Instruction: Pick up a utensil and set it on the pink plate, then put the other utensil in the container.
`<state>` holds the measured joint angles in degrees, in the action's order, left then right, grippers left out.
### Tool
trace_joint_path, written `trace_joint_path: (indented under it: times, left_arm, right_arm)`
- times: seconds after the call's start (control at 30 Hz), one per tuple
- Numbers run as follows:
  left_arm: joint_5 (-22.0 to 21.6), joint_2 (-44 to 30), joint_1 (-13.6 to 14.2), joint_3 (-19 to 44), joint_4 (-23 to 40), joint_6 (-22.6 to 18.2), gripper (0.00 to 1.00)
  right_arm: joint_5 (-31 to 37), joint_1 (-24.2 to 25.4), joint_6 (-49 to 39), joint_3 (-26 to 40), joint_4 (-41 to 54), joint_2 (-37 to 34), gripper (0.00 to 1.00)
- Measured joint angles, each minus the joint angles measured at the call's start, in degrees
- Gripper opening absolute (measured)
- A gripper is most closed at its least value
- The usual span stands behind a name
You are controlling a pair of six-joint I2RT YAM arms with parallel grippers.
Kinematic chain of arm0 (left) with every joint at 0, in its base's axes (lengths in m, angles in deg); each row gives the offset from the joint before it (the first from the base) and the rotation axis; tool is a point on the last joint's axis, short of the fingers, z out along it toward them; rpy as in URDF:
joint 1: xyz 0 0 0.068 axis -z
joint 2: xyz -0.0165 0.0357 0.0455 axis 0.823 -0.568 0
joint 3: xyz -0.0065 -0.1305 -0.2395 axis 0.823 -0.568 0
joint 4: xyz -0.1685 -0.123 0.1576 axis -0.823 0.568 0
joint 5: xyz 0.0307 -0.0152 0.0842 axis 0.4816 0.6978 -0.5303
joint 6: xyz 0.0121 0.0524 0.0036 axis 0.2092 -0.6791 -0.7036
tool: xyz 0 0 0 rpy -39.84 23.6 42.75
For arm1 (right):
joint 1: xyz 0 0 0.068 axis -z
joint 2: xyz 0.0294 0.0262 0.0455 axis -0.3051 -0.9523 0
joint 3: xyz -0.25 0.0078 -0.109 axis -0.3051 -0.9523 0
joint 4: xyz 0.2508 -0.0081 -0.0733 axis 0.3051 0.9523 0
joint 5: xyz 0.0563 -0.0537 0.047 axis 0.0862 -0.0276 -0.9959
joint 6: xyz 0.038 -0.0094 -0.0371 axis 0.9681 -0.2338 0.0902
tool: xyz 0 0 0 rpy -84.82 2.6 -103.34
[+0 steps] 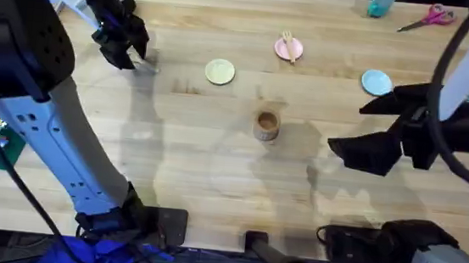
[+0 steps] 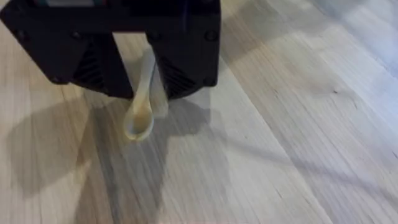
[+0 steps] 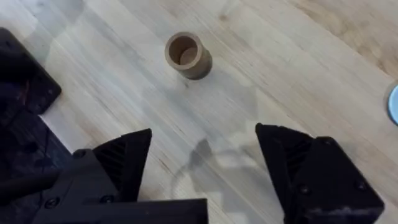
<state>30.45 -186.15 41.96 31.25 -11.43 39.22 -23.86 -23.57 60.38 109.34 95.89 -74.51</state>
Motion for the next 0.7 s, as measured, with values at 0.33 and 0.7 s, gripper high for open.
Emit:
trace_joint_path:
  times: [0.33, 0.7]
  left_arm:
    - [0.0, 0.0, 0.0, 0.0, 0.1, -0.8, 0.211]
    - [0.0, 0.0, 0.0, 0.1, 0.3, -1.0, 0.096]
  right_arm:
    - [0.0, 0.0, 0.0, 0.0, 0.0, 0.0, 0.996]
    - [0.0, 0.0, 0.0, 0.0, 0.0, 0.0, 0.996]
